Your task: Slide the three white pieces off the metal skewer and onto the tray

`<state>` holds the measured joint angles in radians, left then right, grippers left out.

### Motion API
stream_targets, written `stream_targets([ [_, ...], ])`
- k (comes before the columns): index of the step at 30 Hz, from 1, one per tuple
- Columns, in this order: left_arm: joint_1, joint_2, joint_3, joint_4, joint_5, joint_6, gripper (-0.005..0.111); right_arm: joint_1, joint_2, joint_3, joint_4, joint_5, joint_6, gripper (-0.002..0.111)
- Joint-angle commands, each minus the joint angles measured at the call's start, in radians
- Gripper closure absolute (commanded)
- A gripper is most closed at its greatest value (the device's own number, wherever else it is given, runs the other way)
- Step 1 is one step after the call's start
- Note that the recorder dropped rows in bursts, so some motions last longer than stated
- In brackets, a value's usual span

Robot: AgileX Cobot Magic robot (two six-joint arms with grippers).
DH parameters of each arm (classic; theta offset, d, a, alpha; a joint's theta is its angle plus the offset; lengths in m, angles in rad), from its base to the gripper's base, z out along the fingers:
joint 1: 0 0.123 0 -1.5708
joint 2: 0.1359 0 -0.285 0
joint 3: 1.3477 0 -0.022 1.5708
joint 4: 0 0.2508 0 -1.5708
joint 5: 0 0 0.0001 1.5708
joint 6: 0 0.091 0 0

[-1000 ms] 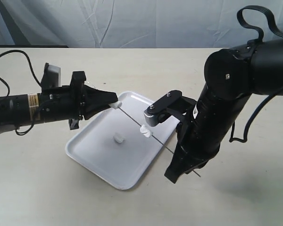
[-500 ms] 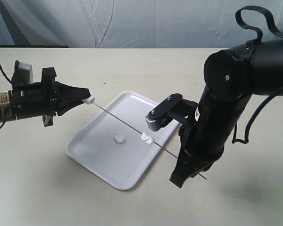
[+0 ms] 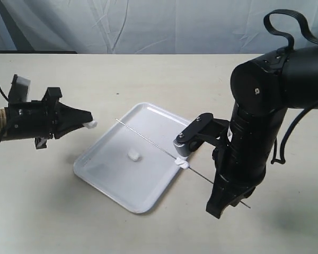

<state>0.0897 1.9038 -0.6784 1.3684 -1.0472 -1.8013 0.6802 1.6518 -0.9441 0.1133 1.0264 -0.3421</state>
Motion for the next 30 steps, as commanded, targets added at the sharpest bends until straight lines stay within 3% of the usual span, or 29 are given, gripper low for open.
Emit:
stream_targets([
  [1, -0.067, 0.004, -0.002, 0.109, 0.083, 0.008, 0.103, -0.003, -0.001, 0.001, -0.016, -0.035, 0.04, 0.109],
  [9, -0.26, 0.004, -0.002, 0.062, 0.206, 0.087, 0.103, -0.003, -0.001, 0.001, 0.003, -0.044, 0.06, 0.109],
  [13, -0.315, 0.004, -0.002, 0.033, 0.303, 0.102, 0.101, -0.003, -0.001, 0.001, 0.003, -0.044, 0.069, 0.109],
  [21, -0.321, 0.004, -0.002, -0.016, 0.326, 0.104, 0.071, -0.003, -0.001, 0.001, 0.003, -0.044, 0.071, 0.109],
  [25, -0.321, 0.004, -0.002, -0.071, 0.246, 0.104, 0.07, -0.003, -0.001, 0.001, 0.003, -0.07, 0.076, 0.109],
  [30, -0.321, 0.004, -0.002, -0.123, 0.019, 0.104, 0.07, -0.003, -0.001, 0.001, 0.008, -0.173, 0.149, 0.109],
])
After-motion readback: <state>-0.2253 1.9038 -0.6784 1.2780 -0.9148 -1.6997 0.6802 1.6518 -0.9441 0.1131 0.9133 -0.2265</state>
